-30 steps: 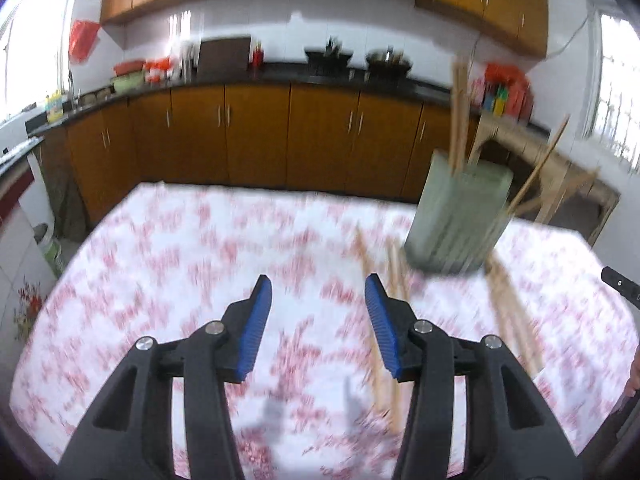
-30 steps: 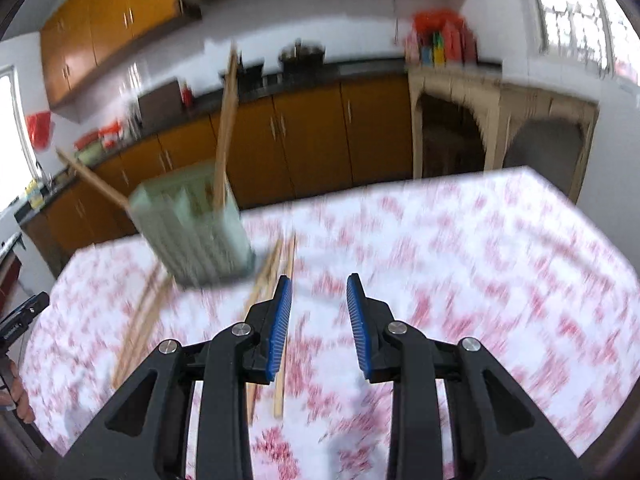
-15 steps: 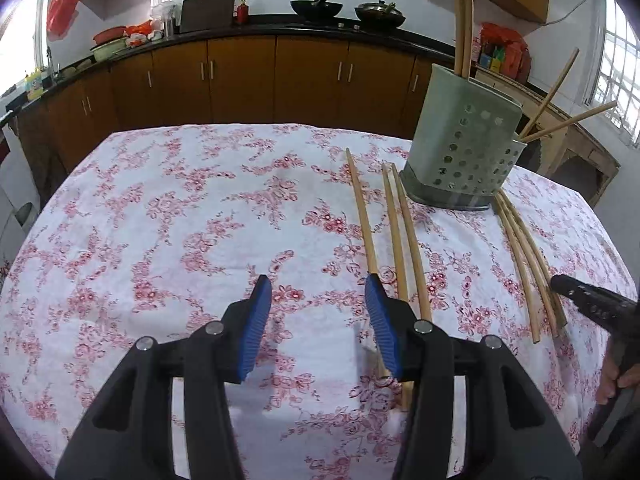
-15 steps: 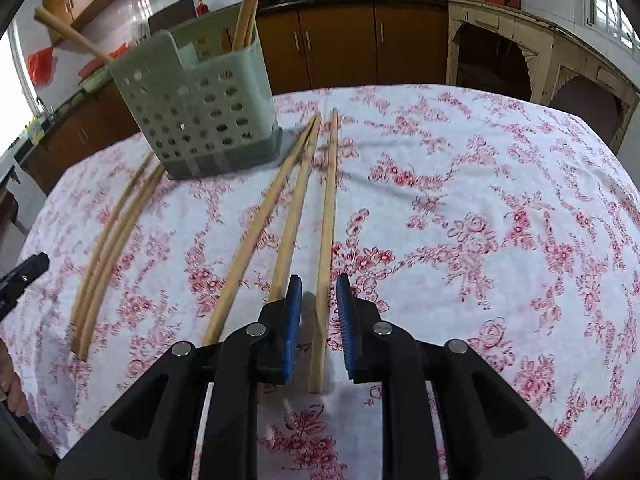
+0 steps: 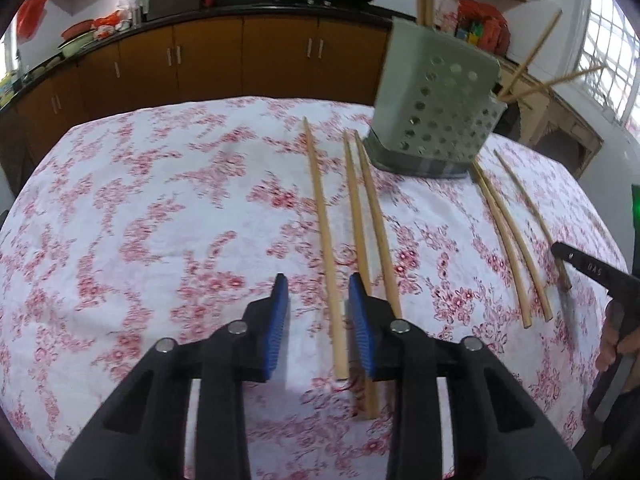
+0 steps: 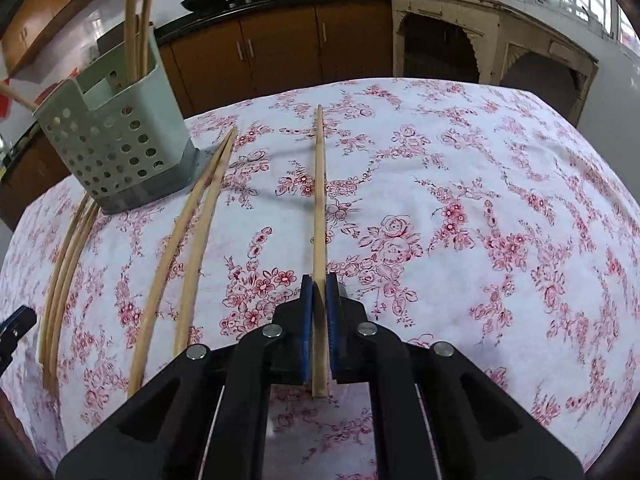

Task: Organize utensils
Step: 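Close the right tool on a third wooden chopstick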

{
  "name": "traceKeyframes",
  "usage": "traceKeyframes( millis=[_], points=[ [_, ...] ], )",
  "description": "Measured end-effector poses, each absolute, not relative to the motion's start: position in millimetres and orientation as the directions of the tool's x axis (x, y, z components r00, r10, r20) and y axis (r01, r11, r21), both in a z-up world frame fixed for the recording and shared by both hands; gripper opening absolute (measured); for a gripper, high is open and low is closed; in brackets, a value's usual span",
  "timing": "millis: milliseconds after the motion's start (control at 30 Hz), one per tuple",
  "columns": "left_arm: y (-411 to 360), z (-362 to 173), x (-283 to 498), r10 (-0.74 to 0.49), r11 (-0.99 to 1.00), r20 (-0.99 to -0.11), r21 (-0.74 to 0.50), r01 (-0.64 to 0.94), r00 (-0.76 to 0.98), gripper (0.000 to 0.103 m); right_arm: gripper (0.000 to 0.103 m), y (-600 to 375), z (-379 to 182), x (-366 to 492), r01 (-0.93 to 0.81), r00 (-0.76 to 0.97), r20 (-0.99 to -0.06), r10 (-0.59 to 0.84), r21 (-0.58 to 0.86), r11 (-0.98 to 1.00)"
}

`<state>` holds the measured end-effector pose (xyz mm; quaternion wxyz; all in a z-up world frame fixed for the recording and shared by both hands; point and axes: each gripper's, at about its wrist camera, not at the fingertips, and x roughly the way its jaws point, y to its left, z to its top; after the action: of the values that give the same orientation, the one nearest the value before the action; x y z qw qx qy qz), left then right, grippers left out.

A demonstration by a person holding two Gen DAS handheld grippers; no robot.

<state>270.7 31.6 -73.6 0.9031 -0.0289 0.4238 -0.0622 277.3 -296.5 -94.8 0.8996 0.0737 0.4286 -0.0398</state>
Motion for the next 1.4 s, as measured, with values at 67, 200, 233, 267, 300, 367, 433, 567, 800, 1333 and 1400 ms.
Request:
traceKeyframes(
  millis=[67,200,233,267,300,367,433,567,800,1333,1400],
  points=[
    [24.8,-77.1,275.6,-0.13,0.991,-0.771,-0.089,0.097,0.623,0.025,0.007,-295.7,-94.2,276.4,0.124,0.633,-0.774,-0.012,0.086,0.989],
    [16.9,-84.2,283.0,-0.095,0.994,-0.785,-0.041,0.101,0.612,0.016,0.007,-295.6,-94.0,274.4,0.117,0.633,-0.774,0.0,0.095,0.989],
    [15.1,-85.0,283.3,-0.083,0.994,-0.785,-0.023,0.104,0.614,0.012,0.007,-296.3,-94.1,275.1,0.11,0.633,-0.774,0.002,0.093,0.99],
    [13.6,-85.5,284.0,-0.065,0.995,-0.783,-0.001,0.103,0.618,0.009,0.007,-293.5,-94.4,277.2,0.101,0.634,-0.773,0.004,0.088,0.991],
    [14.9,-85.7,285.0,-0.06,0.995,-0.783,0.001,0.099,0.619,0.008,0.007,-291.8,-94.3,277.1,0.088,0.636,-0.772,0.005,0.079,0.993],
    [23.8,-85.5,289.4,-0.043,0.998,-0.785,-0.007,0.061,0.618,0.008,0.007,-288.0,-94.0,278.8,0.076,0.638,-0.77,-0.001,0.063,0.995],
    [38.7,-85.3,294.4,-0.031,0.999,-0.788,-0.032,0.01,0.615,0.008,0.007,-292.3,-94.2,282.3,0.094,0.64,-0.769,-0.011,0.064,0.994],
    [59.8,-84.8,298.9,-0.041,0.996,-0.789,-0.078,-0.034,0.612,0.008,0.007,-301.7,-94.5,288.2,0.111,0.644,-0.765,-0.017,0.071,0.991],
    [59.0,-87.8,293.3,-0.043,0.998,-0.773,-0.066,-0.014,0.633,0.009,0.008,-305.1,-95.5,288.6,0.101,0.653,-0.757,-0.005,0.08,0.992],
    [57.5,-88.6,293.9,-0.039,0.998,-0.774,-0.062,-0.014,0.631,0.01,0.008,-304.3,-95.5,288.0,0.102,0.653,-0.757,-0.004,0.083,0.991],
    [57.6,-88.6,293.8,-0.039,0.998,-0.774,-0.062,-0.014,0.631,0.01,0.008,-304.5,-95.5,288.0,0.102,0.653,-0.757,-0.005,0.082,0.991]
  ],
)
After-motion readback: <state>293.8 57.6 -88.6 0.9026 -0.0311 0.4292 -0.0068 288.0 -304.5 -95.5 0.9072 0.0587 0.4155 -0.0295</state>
